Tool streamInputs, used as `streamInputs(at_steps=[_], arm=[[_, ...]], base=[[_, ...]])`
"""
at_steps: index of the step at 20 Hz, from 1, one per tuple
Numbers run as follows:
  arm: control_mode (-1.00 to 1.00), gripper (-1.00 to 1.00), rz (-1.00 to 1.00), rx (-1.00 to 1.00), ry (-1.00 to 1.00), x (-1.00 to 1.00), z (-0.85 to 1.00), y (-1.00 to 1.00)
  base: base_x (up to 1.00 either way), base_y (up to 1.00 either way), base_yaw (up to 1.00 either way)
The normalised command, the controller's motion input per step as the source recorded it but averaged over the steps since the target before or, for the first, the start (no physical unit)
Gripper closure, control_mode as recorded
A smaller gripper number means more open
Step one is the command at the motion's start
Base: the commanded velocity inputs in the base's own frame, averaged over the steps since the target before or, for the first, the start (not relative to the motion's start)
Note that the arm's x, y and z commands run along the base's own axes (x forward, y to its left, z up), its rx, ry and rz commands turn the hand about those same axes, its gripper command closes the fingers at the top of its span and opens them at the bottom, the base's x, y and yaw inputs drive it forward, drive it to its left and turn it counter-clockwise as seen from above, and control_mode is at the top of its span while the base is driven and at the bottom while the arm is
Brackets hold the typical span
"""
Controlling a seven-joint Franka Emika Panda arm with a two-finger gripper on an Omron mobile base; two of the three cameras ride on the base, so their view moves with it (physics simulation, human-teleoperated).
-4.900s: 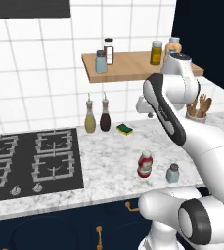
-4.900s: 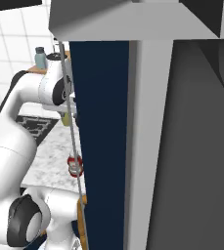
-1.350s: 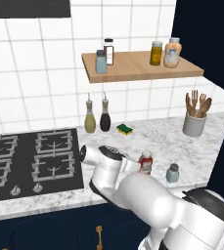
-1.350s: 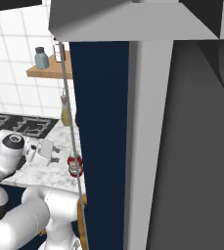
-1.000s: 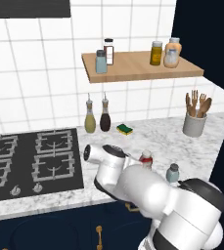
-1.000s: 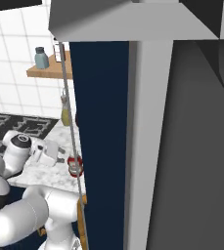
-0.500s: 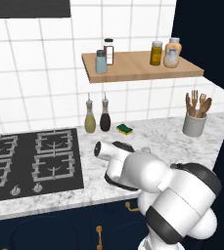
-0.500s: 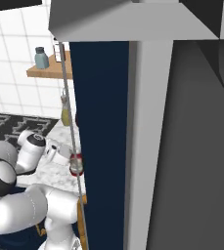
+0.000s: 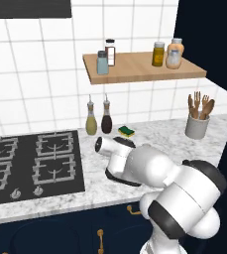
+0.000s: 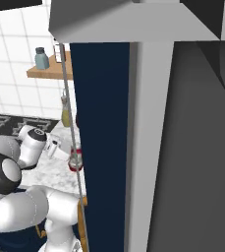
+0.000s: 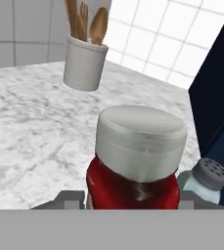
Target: Put the shaker and condiment bottle from the counter next to their counterparts in the cabinet.
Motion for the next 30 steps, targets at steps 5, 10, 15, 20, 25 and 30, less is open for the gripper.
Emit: streamInputs(at_steps=[5,10,15,20,25,30], arm=[[-1.0,1.0,0.07,0.0,-0.18,-0.13,1.0,0.01],[-1.0,1.0,0.0,-0.11,-0.06,-0.49,1.0,-0.06],[-1.0,1.0,0.0,-0.16,0.0,-0.33,1.0,-0.32],[-1.0,1.0,0.0,-0.05,0.0,-0.13,1.0,-0.4],[-1.0,1.0,0.0,0.06,0.0,-0.05,1.0,-0.18],[-1.0,1.0,0.0,0.03,0.0,-0.13,0.99,0.17]], base=[[0.0,0.0,0.0],[0.0,0.0,0.0],[0.0,0.0,0.0],[0.0,0.0,0.0],[0.0,0.0,0.0],[0.0,0.0,0.0]])
